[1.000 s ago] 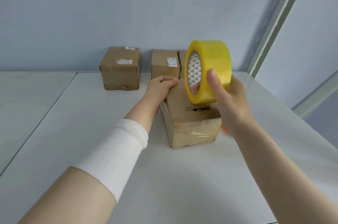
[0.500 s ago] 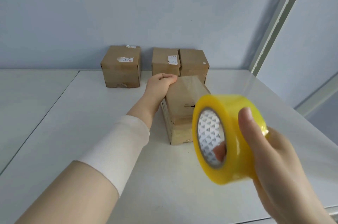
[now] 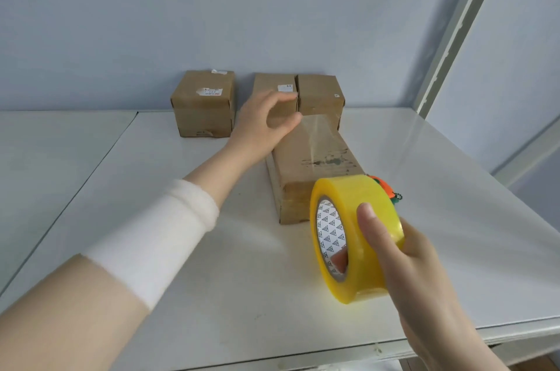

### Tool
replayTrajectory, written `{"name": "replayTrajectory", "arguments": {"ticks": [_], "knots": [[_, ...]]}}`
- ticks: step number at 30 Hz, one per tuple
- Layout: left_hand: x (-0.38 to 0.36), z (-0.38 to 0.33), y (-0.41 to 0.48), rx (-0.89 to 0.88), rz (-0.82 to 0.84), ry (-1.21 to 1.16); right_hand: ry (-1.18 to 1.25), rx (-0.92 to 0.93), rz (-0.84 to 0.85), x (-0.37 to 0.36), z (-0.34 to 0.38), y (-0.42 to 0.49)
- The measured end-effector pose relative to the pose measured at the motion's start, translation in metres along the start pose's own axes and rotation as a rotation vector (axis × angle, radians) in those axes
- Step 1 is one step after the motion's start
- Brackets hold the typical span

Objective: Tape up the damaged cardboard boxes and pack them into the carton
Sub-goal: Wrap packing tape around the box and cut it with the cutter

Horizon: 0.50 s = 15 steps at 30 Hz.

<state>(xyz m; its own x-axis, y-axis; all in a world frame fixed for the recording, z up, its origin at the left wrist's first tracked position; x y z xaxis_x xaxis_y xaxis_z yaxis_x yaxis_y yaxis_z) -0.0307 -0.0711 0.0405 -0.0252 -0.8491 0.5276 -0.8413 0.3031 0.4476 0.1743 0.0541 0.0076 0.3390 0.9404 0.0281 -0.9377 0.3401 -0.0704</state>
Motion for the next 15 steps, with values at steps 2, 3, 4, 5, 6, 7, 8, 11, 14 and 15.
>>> {"name": "replayTrajectory", "arguments": {"ticks": [2,3,4,5,6,7,8,11,14,15], "knots": [[-0.002,-0.015,-0.019,-0.251,0.246,0.067,0.015,0.001,0.017,0.000,0.000,0.002],[-0.008,-0.019,-0.031,-0.341,0.385,0.173,0.015,0.000,0.028,0.000,-0.001,0.003],[-0.015,-0.019,-0.040,-0.419,0.484,0.315,0.008,0.000,0.037,0.000,-0.002,0.003],[-0.019,-0.017,-0.045,-0.467,0.528,0.430,0.002,0.000,0.043,-0.001,-0.004,0.003],[-0.021,-0.015,-0.046,-0.483,0.529,0.491,0.002,0.004,0.047,-0.001,-0.005,0.004],[-0.021,-0.015,-0.044,-0.477,0.514,0.501,0.008,0.006,0.048,-0.001,-0.005,0.005],[-0.021,-0.017,-0.042,-0.468,0.498,0.488,0.011,0.007,0.046,-0.001,-0.004,0.005],[-0.019,-0.020,-0.048,-0.537,0.437,0.475,0.005,0.018,0.051,-0.001,-0.004,0.005],[-0.016,-0.025,-0.059,-0.633,0.339,0.486,0.013,0.039,0.049,-0.001,-0.002,0.005],[-0.015,-0.026,-0.061,-0.635,0.316,0.465,0.018,0.048,0.052,-0.002,0.000,0.005]]}}
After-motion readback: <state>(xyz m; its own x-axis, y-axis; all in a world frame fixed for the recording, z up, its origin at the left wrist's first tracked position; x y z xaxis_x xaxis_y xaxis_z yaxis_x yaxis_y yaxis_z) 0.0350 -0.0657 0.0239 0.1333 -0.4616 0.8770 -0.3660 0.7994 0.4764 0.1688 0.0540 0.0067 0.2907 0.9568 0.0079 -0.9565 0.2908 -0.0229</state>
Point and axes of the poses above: each hand's wrist, its own y-axis towards the middle knuckle, its own x-axis out of the back of the hand, z = x × y, the point moved 5 cm from there along y, towards the middle knuckle, and after that the axes turned 2 degrees about x, right-handed, at the moved point
